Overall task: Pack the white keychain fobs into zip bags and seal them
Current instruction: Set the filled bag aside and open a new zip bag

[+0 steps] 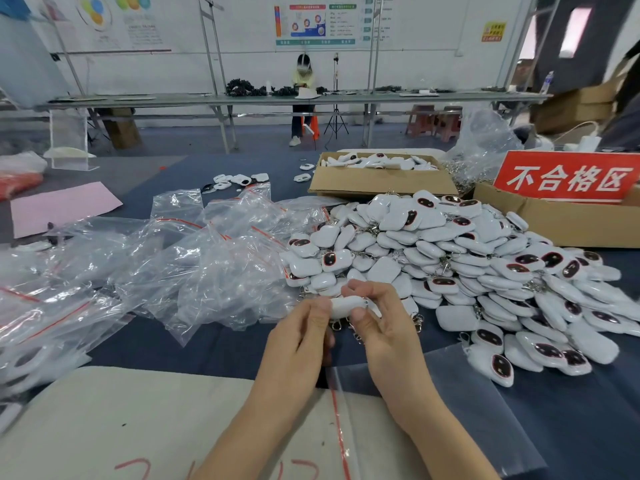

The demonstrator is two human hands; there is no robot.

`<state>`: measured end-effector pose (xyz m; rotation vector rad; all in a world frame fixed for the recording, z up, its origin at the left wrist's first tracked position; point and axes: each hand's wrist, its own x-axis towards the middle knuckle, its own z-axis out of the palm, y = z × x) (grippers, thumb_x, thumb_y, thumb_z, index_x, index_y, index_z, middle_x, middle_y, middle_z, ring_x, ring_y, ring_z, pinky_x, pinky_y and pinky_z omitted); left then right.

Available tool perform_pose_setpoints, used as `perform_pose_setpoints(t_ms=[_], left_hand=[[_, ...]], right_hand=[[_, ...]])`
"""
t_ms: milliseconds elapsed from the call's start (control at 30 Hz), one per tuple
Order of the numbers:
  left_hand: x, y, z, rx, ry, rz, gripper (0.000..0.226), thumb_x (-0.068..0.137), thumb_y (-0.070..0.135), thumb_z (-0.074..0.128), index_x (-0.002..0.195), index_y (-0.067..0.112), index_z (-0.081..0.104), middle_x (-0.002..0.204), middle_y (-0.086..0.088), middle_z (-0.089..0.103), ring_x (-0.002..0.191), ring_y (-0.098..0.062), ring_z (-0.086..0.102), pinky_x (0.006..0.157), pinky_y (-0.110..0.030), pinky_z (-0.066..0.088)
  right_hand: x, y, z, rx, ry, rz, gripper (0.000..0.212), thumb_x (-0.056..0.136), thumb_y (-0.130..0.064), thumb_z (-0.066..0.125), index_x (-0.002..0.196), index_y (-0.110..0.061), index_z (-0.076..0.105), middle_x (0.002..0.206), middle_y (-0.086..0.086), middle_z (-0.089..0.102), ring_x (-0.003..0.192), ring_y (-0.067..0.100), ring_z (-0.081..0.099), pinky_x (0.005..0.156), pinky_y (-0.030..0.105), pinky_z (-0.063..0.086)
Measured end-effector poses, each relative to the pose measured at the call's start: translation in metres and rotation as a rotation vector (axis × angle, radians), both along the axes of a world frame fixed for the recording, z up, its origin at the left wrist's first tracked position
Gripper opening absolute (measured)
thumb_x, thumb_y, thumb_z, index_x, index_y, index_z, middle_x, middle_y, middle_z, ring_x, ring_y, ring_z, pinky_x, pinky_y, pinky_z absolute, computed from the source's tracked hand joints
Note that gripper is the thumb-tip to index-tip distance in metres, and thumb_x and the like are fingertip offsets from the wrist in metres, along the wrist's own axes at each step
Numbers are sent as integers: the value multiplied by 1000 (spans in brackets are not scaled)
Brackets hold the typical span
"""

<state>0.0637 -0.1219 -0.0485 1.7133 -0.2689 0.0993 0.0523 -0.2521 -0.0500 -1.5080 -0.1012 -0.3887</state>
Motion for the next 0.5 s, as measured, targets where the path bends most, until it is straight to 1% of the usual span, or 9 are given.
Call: perform_pose_setpoints(t_ms=[33, 100, 167, 200, 267, 300, 367, 400, 500], left_hand=[[0, 0, 2, -32, 27, -21, 38, 98, 50, 42, 86, 27, 70, 66, 7, 64, 58, -5, 57, 57, -15, 46], [1, 1, 4, -122, 74, -39, 33, 104, 38, 43, 100, 26, 74, 72, 5, 68, 63, -5, 60, 59, -17, 51], [4, 3, 4, -182, 102, -12, 23, 104, 28, 49, 114, 28, 70, 79, 8, 72, 69, -4, 64, 62, -17, 54], [5, 5, 3, -194, 105, -1, 22, 104, 23, 52, 118, 31, 67, 81, 10, 73, 71, -3, 65, 64, -17, 54], [7, 5, 2, -191, 96, -17, 31, 103, 13, 55, 124, 35, 61, 82, 14, 72, 72, -2, 66, 68, -17, 54], [8, 4, 1, -178, 87, -33, 34, 102, 9, 57, 125, 34, 60, 83, 14, 73, 73, -2, 66, 70, -16, 54], [9, 4, 0, -159, 67, -46, 33, 99, 8, 60, 123, 30, 64, 93, 10, 76, 79, -5, 69, 75, -17, 54], [9, 4, -1, -167, 64, -39, 29, 99, 10, 61, 121, 28, 67, 96, 6, 77, 81, -8, 70, 76, -18, 54], [9, 5, 1, -215, 61, -35, 22, 98, 12, 61, 111, 26, 72, 91, 0, 78, 77, -10, 70, 76, -18, 55]], right_hand=[[-1, 1, 0, -9, -10, 44, 28, 100, 7, 48, 103, -19, 57, 93, -8, 69, 86, 10, 64, 78, 20, 53], [0, 4, -2, -28, 2, 111, 26, 99, 10, 48, 101, -15, 54, 84, -13, 69, 74, 6, 63, 69, 18, 52], [1, 4, -3, -43, 31, 124, 24, 97, 8, 53, 99, -16, 55, 92, -20, 71, 79, 3, 67, 73, 16, 51], [2, 4, -3, -45, 38, 124, 24, 97, 5, 55, 99, -18, 58, 95, -17, 72, 82, 4, 69, 75, 16, 52], [4, 3, -3, -27, 46, 108, 30, 97, 0, 59, 101, -29, 65, 101, -8, 74, 93, 10, 71, 83, 23, 55], [5, 1, -4, 10, 47, 85, 32, 97, -1, 60, 100, -32, 66, 105, -3, 73, 99, 16, 71, 88, 32, 56], [8, -1, -6, 118, 54, 52, 30, 96, 2, 59, 105, -27, 66, 107, 5, 73, 101, 26, 70, 90, 43, 57], [9, -1, -8, 161, 63, 46, 30, 96, 3, 59, 107, -24, 65, 105, 6, 73, 99, 26, 71, 87, 41, 59], [10, -3, -8, 176, 78, 25, 29, 93, 6, 62, 107, -19, 67, 97, 3, 75, 91, 16, 73, 77, 23, 58]])
